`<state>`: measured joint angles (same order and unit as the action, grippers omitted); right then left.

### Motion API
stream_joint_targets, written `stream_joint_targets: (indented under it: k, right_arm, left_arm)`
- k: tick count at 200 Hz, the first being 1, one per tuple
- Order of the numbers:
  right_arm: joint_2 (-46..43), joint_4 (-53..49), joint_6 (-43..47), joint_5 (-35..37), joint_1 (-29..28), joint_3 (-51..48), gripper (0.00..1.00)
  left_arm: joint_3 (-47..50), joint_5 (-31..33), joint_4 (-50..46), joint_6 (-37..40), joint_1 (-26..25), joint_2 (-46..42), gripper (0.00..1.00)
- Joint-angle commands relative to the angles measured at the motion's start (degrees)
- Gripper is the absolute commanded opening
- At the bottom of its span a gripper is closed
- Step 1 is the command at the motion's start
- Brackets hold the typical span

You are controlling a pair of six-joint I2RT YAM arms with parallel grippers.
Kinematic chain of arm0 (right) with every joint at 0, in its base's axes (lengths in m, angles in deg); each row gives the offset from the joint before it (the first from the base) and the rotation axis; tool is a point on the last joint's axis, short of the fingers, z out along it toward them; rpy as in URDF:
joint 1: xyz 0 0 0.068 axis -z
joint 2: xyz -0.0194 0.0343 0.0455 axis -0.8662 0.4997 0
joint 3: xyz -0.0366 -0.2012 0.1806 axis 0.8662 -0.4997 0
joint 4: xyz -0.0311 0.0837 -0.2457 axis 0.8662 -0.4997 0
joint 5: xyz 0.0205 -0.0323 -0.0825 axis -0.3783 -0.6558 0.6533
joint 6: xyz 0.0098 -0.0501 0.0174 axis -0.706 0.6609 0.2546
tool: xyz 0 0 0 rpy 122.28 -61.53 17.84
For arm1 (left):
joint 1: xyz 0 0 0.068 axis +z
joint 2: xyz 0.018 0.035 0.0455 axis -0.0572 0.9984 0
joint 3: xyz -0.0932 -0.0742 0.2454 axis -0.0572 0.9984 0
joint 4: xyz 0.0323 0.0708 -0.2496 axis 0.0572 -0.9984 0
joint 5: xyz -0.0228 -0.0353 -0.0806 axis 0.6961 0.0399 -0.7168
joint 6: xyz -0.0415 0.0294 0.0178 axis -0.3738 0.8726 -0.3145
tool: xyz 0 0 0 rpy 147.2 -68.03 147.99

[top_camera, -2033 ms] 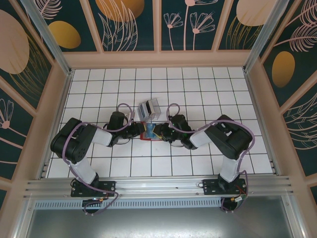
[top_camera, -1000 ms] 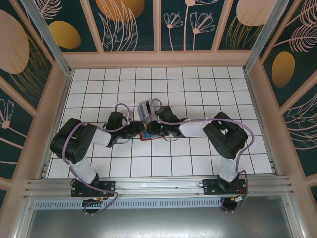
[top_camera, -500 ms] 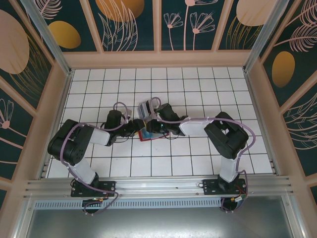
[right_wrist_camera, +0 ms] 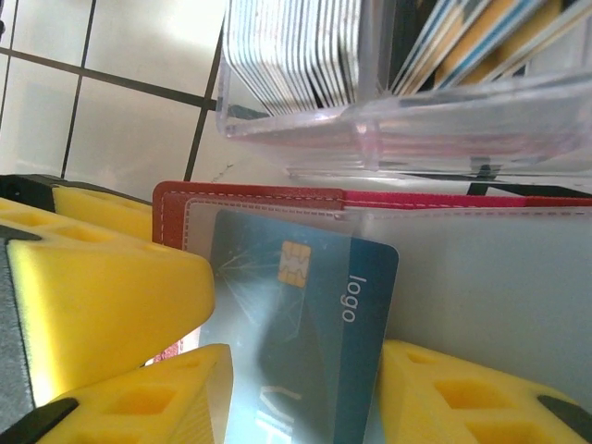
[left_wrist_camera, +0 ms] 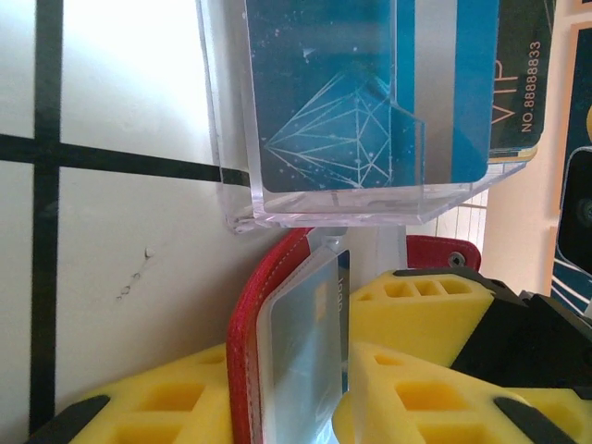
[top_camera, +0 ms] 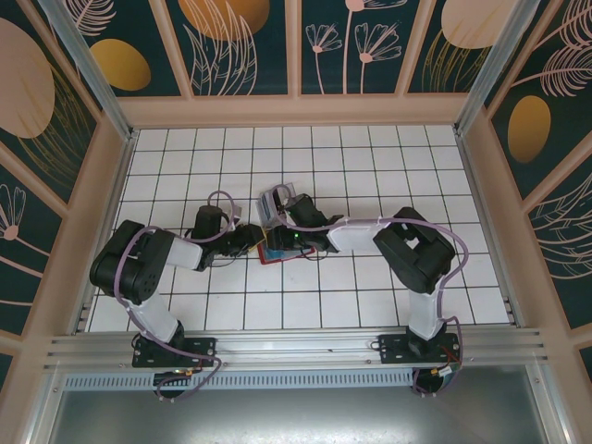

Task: Put the credit cards into the card holder
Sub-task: Insert the credit card into the card slot.

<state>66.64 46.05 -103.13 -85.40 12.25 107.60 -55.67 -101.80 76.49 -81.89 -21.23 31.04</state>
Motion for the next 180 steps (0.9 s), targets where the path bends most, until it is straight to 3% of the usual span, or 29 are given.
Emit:
stream_joint_targets:
  k: [1,55,114,150,180]
  right_arm:
    - [3.16,-0.67,3.31,-3.09,-3.43,2.2,0.46]
    - [1.37,-1.01,7.57,-0.28,-5.83,1.43,0.47]
    - [0.64,-0.75,7.68,1.5,-5.34,-0.48,0.47]
    - [-0.99,1.01,6.41,2.86,-4.88,-2.42,0.47]
    - [-3.34,6.11,3.53,-0.95,-2.26,-6.5,0.46]
  left_arm:
    - [1.54,3.12,-3.74,-0.27,-0.22,3.08,0.36]
    - [1.27,4.43,-5.25,0.82,0.11,2.09,0.47]
    - [1.36,3.54,-5.6,0.43,2.65,2.69,0.42]
    - [2.29,4.56,-4.4,0.61,2.66,2.08,0.44]
    - [4.12,4.75,-1.38,-1.07,2.69,2.5,0.43]
